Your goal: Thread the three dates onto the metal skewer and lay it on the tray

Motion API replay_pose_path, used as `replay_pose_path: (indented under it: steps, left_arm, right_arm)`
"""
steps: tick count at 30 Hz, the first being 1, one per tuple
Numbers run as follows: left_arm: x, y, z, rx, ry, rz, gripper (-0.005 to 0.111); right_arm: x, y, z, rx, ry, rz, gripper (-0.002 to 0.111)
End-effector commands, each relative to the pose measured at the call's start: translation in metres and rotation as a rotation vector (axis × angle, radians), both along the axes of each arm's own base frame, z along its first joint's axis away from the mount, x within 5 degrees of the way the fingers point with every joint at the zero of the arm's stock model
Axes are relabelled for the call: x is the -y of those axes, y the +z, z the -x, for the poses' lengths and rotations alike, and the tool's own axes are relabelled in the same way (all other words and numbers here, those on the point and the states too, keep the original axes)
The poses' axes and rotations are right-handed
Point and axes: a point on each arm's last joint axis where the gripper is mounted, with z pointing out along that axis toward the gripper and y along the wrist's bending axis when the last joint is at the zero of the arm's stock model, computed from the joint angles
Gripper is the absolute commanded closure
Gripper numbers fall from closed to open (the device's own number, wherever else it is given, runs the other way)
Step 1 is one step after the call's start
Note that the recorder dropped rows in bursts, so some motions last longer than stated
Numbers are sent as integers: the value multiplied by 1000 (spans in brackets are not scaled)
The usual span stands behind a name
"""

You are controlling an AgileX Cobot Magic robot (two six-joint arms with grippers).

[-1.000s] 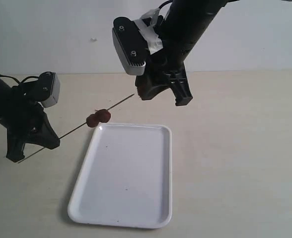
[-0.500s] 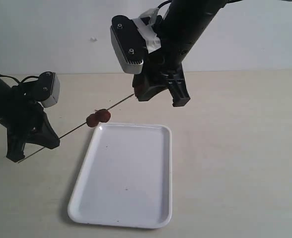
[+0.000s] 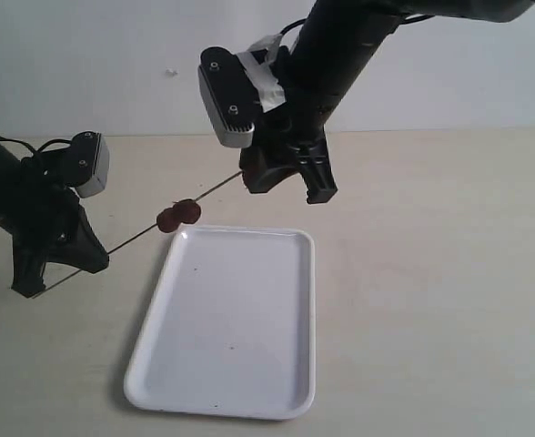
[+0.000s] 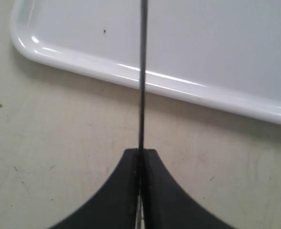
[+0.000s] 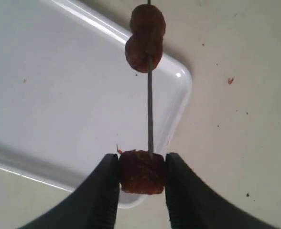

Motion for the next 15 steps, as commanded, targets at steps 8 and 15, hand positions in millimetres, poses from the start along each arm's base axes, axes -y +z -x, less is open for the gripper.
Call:
replay_pose_path:
  steps: [8,15]
  left_arm:
    - [2,3,-1,10,10,9,107]
    - [2,3,-1,10,10,9,107]
  right_arm:
    - [-1,31,3,-16,40,3,76]
    - [4,28,5,-39,46,64,76]
